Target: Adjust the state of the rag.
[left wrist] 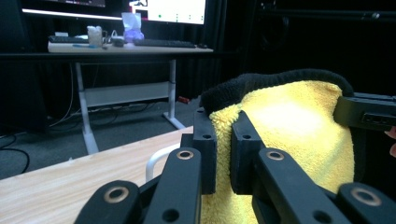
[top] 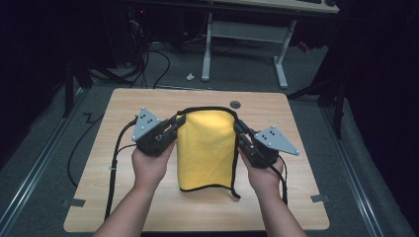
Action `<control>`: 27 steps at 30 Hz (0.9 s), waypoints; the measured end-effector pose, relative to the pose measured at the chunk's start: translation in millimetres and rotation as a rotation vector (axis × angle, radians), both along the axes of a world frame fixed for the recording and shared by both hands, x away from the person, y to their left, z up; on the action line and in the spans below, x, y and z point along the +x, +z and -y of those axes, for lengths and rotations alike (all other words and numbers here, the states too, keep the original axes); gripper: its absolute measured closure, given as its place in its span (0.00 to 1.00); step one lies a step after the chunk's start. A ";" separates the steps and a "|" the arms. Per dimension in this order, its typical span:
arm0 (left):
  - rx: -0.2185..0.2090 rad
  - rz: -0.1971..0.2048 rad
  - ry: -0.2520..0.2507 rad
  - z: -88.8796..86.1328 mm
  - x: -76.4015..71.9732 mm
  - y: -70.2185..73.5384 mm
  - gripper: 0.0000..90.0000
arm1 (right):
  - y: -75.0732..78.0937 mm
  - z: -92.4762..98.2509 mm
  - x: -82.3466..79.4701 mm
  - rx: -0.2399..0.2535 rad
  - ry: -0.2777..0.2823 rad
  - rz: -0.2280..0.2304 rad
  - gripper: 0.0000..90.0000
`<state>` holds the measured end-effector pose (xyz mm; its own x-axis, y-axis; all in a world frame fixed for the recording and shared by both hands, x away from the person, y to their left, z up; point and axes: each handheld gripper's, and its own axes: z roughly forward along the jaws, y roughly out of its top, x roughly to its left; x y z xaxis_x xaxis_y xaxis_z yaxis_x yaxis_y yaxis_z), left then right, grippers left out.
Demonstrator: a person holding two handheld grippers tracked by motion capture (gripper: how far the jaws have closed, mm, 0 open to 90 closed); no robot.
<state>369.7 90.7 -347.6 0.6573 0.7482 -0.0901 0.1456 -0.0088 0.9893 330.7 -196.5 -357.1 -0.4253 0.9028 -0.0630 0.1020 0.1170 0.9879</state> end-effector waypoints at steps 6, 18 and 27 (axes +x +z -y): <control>0.005 0.028 0.001 2.1 4.6 10.4 0.93 | 9.3 1.0 2.9 0.010 -0.007 0.018 0.92; 0.017 0.085 0.012 4.9 14.9 38.1 0.93 | 36.6 2.1 11.5 0.017 -0.013 0.071 0.92; 0.037 0.113 0.014 11.1 21.4 52.3 0.93 | 49.8 5.3 18.2 0.015 -0.029 0.091 0.92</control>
